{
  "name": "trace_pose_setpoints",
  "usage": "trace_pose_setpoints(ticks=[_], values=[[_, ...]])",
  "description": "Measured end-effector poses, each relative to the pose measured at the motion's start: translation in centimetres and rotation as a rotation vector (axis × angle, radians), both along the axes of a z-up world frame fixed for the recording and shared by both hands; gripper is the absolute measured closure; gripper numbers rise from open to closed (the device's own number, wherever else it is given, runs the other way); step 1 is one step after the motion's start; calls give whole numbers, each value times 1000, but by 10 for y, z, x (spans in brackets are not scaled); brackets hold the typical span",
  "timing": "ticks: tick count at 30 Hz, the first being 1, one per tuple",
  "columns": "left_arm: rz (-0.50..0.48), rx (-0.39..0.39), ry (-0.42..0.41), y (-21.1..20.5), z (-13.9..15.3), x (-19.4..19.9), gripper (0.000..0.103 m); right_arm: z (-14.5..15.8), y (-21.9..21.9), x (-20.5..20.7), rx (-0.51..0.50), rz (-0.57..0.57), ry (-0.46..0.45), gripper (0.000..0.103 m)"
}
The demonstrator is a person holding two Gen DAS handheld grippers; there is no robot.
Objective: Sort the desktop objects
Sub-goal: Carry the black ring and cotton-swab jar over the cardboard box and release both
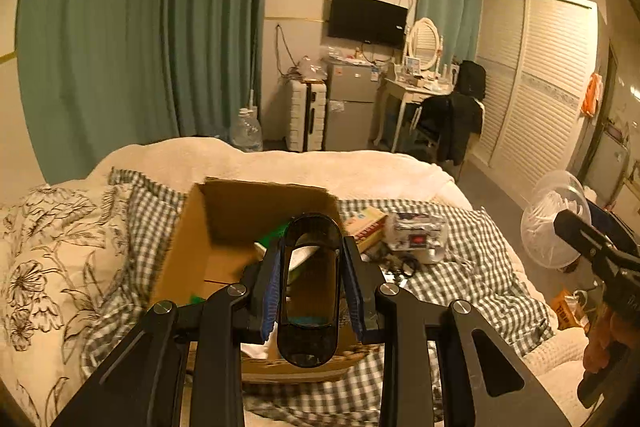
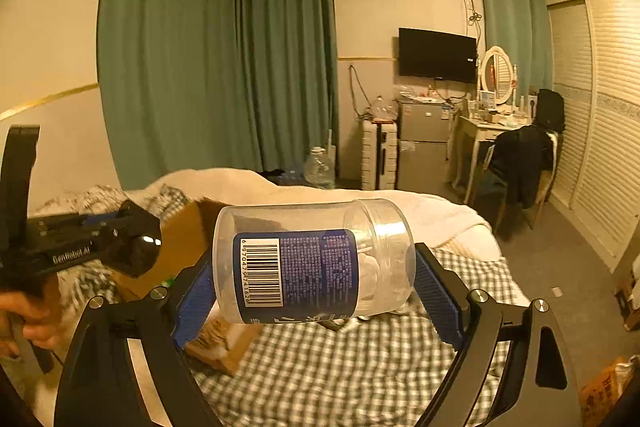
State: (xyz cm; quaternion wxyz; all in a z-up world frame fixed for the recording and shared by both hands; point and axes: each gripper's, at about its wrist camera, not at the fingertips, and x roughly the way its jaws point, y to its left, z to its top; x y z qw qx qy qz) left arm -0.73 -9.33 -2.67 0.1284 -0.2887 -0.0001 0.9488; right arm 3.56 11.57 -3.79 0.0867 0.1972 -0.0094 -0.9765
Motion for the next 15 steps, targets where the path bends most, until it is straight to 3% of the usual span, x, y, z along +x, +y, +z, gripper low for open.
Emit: trace_pose_setpoints(ticks=[15], values=[[39, -42, 18, -40, -6, -17, 74, -12, -66, -43, -10, 118, -16, 14]])
